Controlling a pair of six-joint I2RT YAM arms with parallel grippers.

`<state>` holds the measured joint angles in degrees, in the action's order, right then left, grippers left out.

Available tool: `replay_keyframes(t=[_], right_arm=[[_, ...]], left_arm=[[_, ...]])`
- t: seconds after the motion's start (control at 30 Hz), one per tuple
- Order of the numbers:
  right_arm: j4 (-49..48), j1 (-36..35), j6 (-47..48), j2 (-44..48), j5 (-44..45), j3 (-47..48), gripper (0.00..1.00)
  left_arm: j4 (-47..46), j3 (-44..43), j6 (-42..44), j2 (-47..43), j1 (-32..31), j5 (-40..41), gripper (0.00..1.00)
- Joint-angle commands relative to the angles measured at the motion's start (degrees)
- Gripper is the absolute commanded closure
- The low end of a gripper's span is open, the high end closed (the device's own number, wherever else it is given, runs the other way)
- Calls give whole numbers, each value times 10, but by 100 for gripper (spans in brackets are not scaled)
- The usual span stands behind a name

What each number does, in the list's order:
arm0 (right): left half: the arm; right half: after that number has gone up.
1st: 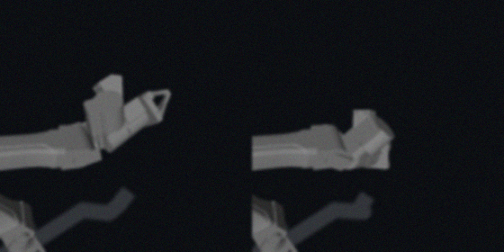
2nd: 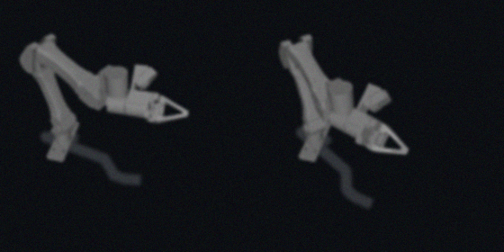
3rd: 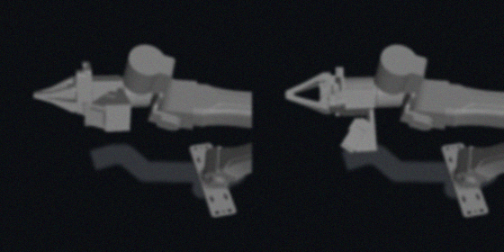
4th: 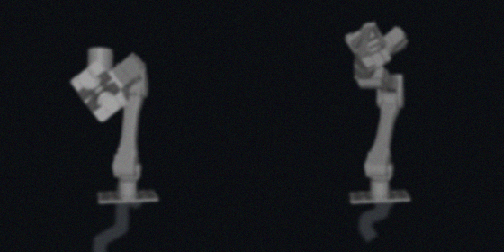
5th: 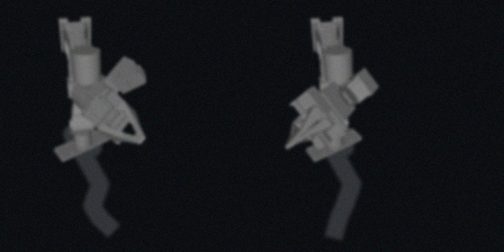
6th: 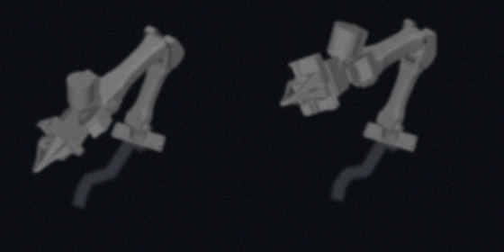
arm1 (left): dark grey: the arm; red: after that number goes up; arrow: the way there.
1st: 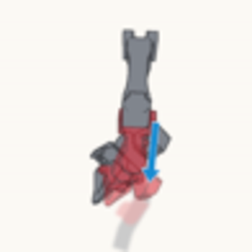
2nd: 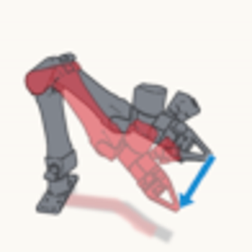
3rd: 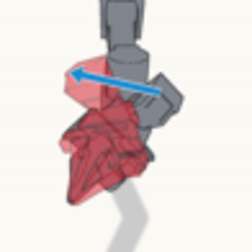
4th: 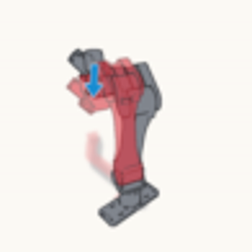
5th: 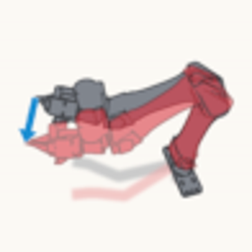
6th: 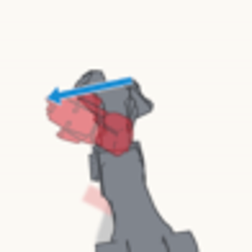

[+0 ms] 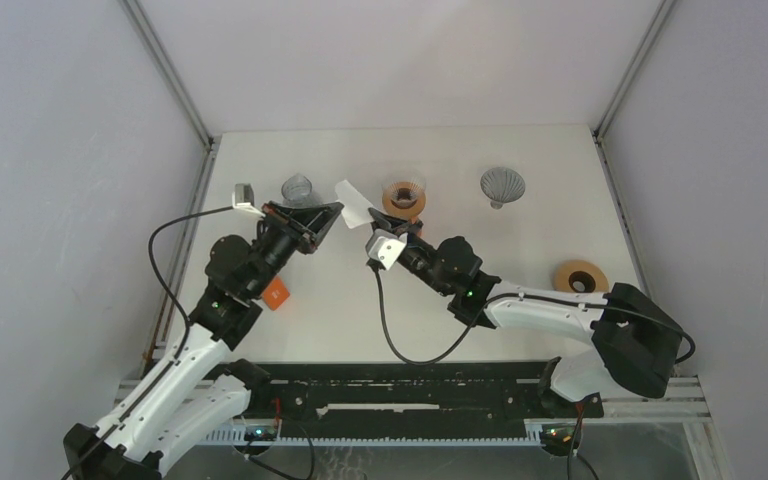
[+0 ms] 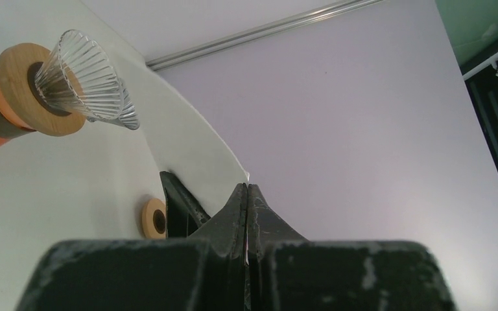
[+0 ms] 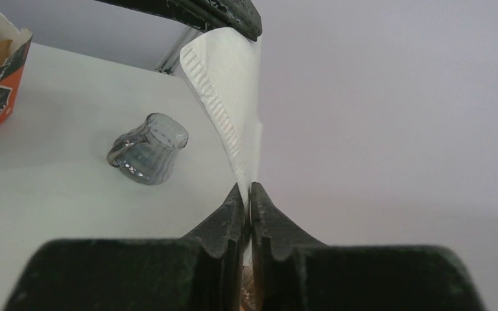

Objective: Place the coffee filter in the dripper
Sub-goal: Pick up the coffee filter from the coffee filter holder.

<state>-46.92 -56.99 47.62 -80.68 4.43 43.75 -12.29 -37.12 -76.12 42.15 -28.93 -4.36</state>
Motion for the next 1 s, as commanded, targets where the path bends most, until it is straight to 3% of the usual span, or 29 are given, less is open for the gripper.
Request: replay_keyframes(t=[0.0,0.07,0.27,0.43,0.6,0.97], right_arm=[[-16,0,-5,6,9,1,94],[-7,0,-6,10,8,0,100],[33,2,-36,33,1,-3,100],[53,4,-58,56,-10,-13,100],[100,15,-97,85,-43,-13,100],[85,20,-101,87,-33,-23,100]], left_arm=[[-9,9,-1,-12,-4,13,99],[1,7,4,-15,-4,17,94],[69,-15,52,-44,-4,60,64],[139,-38,99,-77,-4,109,60],[209,-73,162,-82,-4,122,46],[191,-88,168,-23,-4,1,36]])
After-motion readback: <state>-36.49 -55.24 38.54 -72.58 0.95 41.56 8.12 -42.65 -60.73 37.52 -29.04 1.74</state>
